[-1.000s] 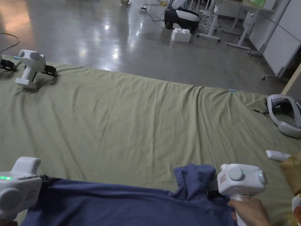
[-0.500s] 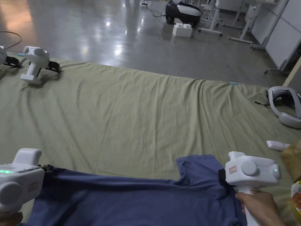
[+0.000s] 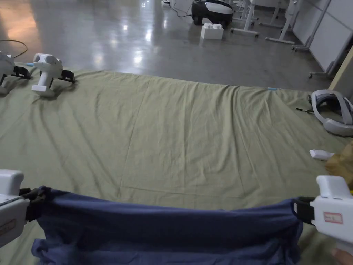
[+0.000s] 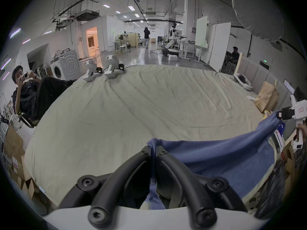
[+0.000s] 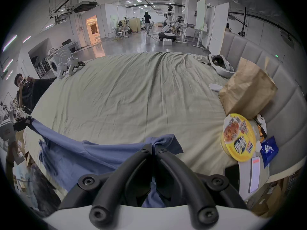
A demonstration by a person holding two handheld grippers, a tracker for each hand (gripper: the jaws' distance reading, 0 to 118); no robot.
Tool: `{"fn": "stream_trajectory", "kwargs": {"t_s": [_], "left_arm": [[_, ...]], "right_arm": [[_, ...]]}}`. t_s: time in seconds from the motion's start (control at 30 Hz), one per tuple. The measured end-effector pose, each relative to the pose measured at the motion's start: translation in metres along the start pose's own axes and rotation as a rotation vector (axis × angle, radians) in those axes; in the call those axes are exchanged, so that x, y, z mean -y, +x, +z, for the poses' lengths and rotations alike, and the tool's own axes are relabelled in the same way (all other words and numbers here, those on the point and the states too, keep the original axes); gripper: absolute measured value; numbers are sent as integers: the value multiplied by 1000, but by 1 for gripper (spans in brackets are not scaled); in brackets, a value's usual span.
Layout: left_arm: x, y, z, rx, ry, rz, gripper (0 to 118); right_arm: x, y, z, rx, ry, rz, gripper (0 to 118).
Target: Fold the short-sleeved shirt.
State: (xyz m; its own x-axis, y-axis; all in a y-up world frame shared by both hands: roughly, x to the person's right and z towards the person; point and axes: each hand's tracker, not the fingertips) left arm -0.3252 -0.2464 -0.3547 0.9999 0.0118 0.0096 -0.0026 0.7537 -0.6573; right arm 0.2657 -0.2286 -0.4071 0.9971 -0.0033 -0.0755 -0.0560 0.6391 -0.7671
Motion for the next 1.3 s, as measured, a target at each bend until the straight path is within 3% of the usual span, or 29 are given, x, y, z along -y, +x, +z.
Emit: {"fn": "stream_trajectory", "kwargs": {"t_s": [0.5, 0.97, 1.03, 1.07, 1.1, 1.13, 1.17, 1.3], "left_arm": [[106, -10, 14, 36, -283, 24, 7], [116, 4, -24, -17, -412, -15, 7], [112, 7, -22, -28, -406, -11, 7], [109, 7, -20, -33, -403, -4, 13], [106, 7, -18, -52, -397, -1, 29], [101, 7, -15, -106, -374, -4, 53], [96, 7, -9, -114, -344, 6, 71], [65, 11, 7, -67, -186, 85, 68]], "right_arm": [[134, -7, 12, 45, -280, 17, 5], [160, -22, -33, 104, -376, 55, 7], [155, -25, -27, 107, -380, 51, 20], [149, -28, -20, 109, -385, 53, 38], [143, -31, -12, 113, -386, 57, 61], [136, -34, -4, 127, -364, 71, 79], [127, -38, 5, 153, -308, 94, 83], [82, -51, 32, 168, -114, 96, 83]]}}
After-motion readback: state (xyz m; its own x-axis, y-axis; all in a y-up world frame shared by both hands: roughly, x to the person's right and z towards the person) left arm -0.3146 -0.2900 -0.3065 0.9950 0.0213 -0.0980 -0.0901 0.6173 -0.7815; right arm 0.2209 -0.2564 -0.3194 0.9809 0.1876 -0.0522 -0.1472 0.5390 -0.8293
